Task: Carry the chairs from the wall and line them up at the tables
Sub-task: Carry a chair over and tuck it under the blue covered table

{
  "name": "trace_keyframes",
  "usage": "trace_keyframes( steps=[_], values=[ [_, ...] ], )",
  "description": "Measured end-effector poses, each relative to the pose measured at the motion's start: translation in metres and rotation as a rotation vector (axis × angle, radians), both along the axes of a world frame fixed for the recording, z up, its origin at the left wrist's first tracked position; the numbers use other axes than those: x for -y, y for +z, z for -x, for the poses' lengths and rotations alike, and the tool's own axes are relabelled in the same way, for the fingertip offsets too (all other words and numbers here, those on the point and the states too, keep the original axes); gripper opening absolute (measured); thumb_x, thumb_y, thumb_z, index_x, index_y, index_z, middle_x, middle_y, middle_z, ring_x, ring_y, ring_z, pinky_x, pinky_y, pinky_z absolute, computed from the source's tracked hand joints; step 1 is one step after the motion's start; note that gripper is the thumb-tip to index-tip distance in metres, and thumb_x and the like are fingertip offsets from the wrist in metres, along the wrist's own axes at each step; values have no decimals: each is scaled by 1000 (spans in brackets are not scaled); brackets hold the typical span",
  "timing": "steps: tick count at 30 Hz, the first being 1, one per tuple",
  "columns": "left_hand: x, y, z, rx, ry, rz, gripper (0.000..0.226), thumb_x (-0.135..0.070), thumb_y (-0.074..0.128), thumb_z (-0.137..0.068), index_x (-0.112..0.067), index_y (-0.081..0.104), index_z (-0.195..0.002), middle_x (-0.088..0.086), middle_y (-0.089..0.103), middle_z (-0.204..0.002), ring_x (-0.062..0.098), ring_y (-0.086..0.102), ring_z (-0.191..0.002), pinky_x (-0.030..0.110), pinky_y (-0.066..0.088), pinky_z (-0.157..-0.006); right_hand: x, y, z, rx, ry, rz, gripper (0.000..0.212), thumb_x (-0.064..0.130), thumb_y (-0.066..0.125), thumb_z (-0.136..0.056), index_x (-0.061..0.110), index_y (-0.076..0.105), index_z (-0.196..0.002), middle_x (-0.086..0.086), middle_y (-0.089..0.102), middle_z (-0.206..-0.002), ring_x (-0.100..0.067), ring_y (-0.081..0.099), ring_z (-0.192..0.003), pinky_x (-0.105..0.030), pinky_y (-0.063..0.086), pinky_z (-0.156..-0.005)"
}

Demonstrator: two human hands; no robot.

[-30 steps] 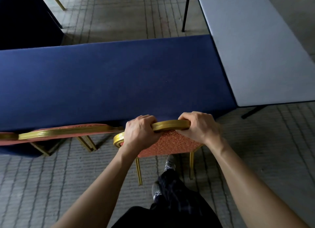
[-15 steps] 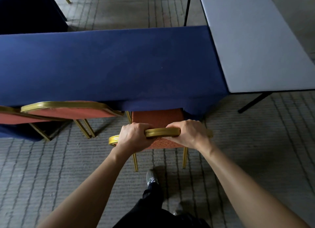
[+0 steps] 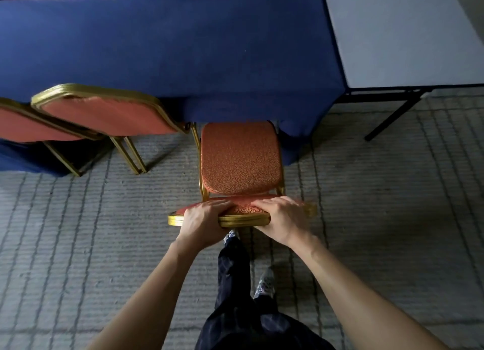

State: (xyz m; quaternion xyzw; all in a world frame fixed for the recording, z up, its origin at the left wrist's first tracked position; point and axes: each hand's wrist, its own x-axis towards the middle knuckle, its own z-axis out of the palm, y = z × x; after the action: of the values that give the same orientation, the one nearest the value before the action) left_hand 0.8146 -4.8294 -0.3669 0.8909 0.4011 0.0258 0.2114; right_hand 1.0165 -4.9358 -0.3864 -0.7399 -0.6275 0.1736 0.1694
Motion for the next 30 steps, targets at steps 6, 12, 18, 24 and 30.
trace_keyframes(
  steps=[6, 12, 18, 24, 30],
  values=[
    [27, -7, 17, 21, 82, 51, 46, -49, 79, -79, -36, 70, -122, -13, 71, -121, 21, 64, -111, 40, 46, -94, 26, -2, 17, -42, -78, -47, 46, 45, 82, -79, 24, 73, -119, 7, 74, -115, -19, 66, -107, -37, 44, -95],
    [64, -10, 37, 135, 220, 91, 62, -35, 79, -85, -17, 58, -141, 1, 56, -146, 24, 44, -140, 40, 27, -122, 63, 11, 41, -218, -223, -109, 47, 33, 66, -93, 15, 63, -136, -2, 61, -141, -18, 47, -137, -41, 28, -122],
    [87, 23, 26, 282, 260, 219, 45, -25, 69, -94, -22, 61, -138, 0, 31, -164, 17, 35, -146, 40, 41, -111, 67, 52, 61, -867, -493, -74, 21, 22, 57, -102, 27, 76, -106, 10, 73, -117, -6, 66, -111, -35, 52, -103],
    [77, 45, 7, 546, 553, 421, 12, -22, 63, -98, -16, 72, -94, 0, 69, -100, 4, 64, -85, 27, 51, -78, 40, 61, 64, -1118, -532, 0, 27, 22, 51, -106, 13, 77, -102, -1, 77, -105, -17, 71, -105, -42, 55, -101],
    [64, 36, 6, 678, 923, 1038, 30, -33, 58, -101, -7, 70, -93, 7, 75, -89, 28, 71, -92, 42, 55, -86, 34, 34, 55, -1370, -742, 211, 41, 44, 52, -104, 7, 68, -110, -13, 75, -109, -28, 72, -106, -49, 55, -99]
  ],
)
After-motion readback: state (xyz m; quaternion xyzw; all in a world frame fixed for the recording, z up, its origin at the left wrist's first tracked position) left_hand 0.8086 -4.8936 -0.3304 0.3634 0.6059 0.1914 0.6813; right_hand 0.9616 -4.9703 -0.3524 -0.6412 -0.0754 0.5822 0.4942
